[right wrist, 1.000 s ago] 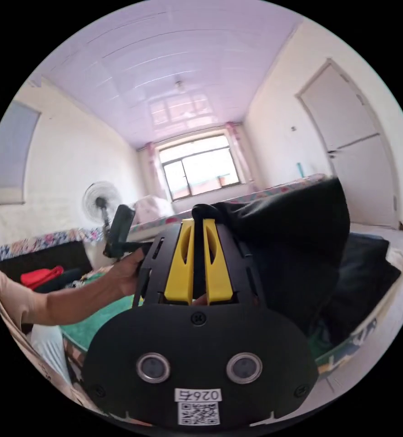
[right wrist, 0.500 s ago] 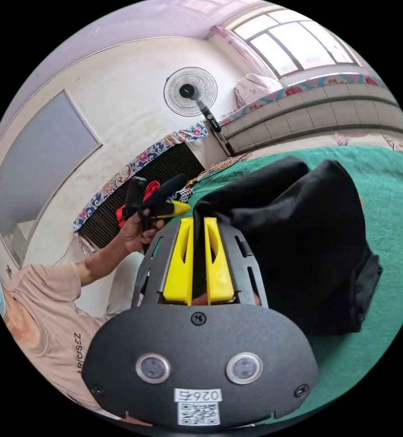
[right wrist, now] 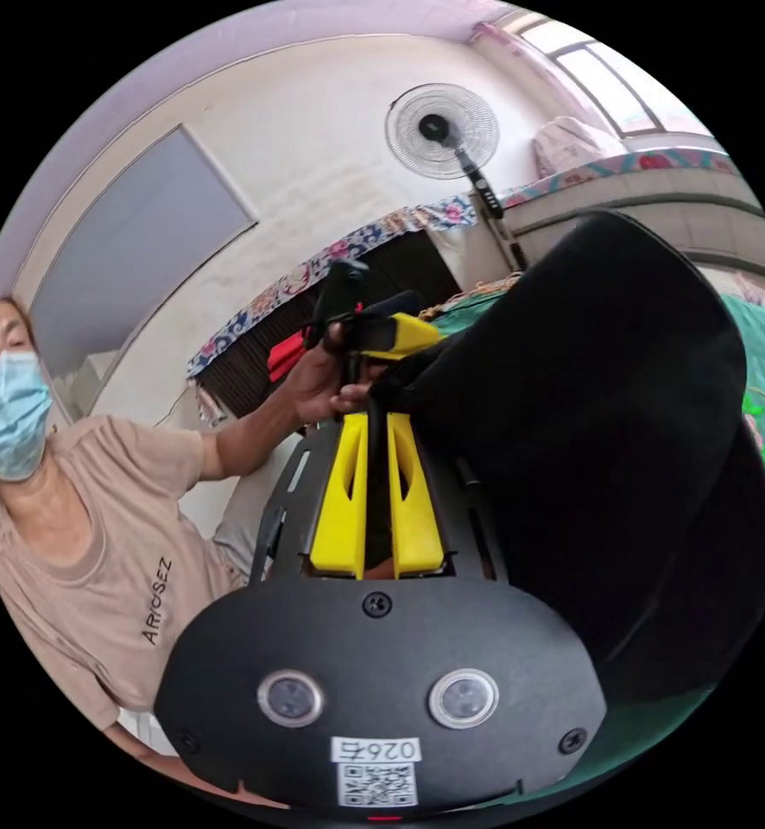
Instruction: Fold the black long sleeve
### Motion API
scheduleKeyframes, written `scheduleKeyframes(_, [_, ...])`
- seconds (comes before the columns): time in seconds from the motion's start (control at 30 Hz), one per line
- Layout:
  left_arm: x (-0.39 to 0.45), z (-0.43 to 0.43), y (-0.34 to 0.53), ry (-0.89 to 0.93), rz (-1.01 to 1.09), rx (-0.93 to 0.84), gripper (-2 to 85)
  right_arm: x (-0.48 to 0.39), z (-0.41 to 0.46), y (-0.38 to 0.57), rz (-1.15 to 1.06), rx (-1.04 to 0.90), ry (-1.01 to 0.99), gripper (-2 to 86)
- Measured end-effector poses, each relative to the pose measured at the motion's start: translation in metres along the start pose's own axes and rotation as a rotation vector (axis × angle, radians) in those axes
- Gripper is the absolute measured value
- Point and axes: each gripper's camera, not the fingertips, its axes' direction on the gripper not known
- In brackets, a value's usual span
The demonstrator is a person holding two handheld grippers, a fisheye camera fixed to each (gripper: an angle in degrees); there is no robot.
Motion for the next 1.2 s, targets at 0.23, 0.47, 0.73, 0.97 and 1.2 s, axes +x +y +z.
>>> scheduleKeyframes(0.23, [-0.006,-0.008,0.017,0.03,-0.003,-0.062,11.7,-0.028,0.022,0.077,-0.122,-0.112,-0.067,-0.4])
scheduleKeyframes(0.47, [0.005,-0.024,0.028,0.071,0.016,-0.052,4.9,-0.026,-0.016,0.113,-0.149,-0.102,-0.025,3.0])
scheduleKeyframes(0.73, [0.031,-0.052,0.034,0.104,0.044,-0.029,4.7,0.005,-0.141,0.149,0.083,0.255,0.36,12.7])
scheduleKeyframes(0.97, [0.077,-0.05,0.033,-0.01,0.177,-0.156,4.6,0.014,-0.057,0.15,0.077,-0.002,0.404,15.9])
scheduleKeyframes(1.2, [0.096,-0.087,0.019,-0.02,0.202,-0.194,4.4,0.06,-0.101,0.154,0.162,-0.008,0.255,11.8])
